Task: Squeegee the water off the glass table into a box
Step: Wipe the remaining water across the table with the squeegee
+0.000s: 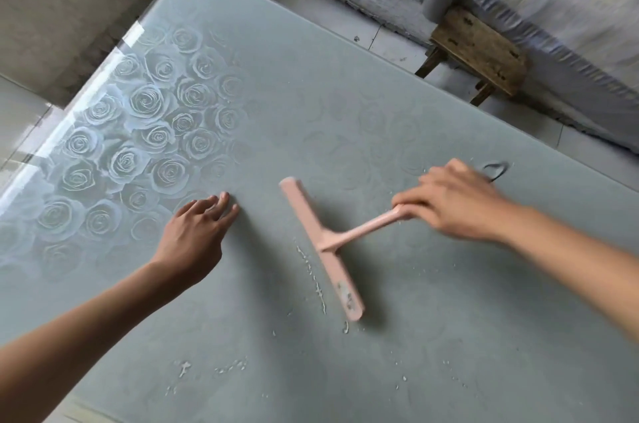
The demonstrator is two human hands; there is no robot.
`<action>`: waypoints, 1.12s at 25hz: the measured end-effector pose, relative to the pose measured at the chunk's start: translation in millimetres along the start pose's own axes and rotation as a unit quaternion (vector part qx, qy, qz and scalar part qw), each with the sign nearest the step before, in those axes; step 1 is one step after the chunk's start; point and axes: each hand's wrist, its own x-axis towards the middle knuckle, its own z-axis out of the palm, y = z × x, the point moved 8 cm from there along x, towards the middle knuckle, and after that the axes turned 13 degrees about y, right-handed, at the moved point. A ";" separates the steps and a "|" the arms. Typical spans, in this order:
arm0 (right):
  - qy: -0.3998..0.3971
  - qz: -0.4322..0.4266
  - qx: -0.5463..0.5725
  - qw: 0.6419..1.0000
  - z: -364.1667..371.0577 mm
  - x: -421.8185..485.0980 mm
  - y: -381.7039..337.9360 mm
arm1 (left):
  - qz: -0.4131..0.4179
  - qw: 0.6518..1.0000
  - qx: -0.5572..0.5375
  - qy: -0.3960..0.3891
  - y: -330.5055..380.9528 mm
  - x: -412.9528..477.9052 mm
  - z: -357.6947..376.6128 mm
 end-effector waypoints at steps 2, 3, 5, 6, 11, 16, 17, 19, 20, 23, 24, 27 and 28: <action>-0.040 0.053 -0.035 0.997 -15.4 1.7 55.5 | 0.000 1.000 -0.012 -0.003 -2.5 -0.9 -1.7; -0.053 0.074 -0.061 0.994 -22.5 2.4 75.0 | -0.002 1.000 -0.018 -0.011 -2.5 -0.2 -2.6; -0.070 0.079 -0.076 0.992 -18.4 8.8 68.4 | -0.006 1.000 -0.018 -0.018 0.9 1.3 -3.5; -0.072 0.058 -0.068 0.993 -8.9 13.9 44.6 | -0.013 0.999 -0.020 -0.025 1.2 2.9 -3.9; -0.030 0.017 0.009 0.999 -3.6 15.7 -19.0 | -0.017 0.997 -0.003 -0.076 -1.7 14.6 -9.4; -0.075 0.205 -0.010 0.976 -33.3 -63.9 130.0 | 0.000 0.984 0.090 -0.151 19.1 42.3 -13.9; -0.073 0.234 -0.024 0.969 -36.6 -81.1 150.4 | 0.003 0.985 0.094 -0.147 29.6 52.7 -15.4; -0.067 0.265 -0.044 0.961 -35.4 -98.7 173.3 | 0.008 0.988 0.088 -0.124 53.5 69.9 -16.7; -0.065 0.272 -0.040 0.959 -31.3 -102.8 177.5 | 0.014 0.990 0.082 -0.112 69.0 77.4 -15.0; -0.026 0.271 0.019 0.962 -14.8 -107.4 180.1 | 0.021 0.993 0.063 -0.096 117.2 95.6 -4.2; -0.014 0.270 0.023 0.962 -10.7 -113.4 185.9 | 0.020 0.992 0.066 -0.102 133.7 99.8 0.8; -0.016 0.294 0.037 0.955 8.2 -151.7 221.3 | -0.014 0.985 0.087 -0.150 168.0 104.8 16.2; -0.023 0.309 0.047 0.950 14.0 -168.1 236.5 | -0.030 0.981 0.096 -0.165 172.8 105.2 20.0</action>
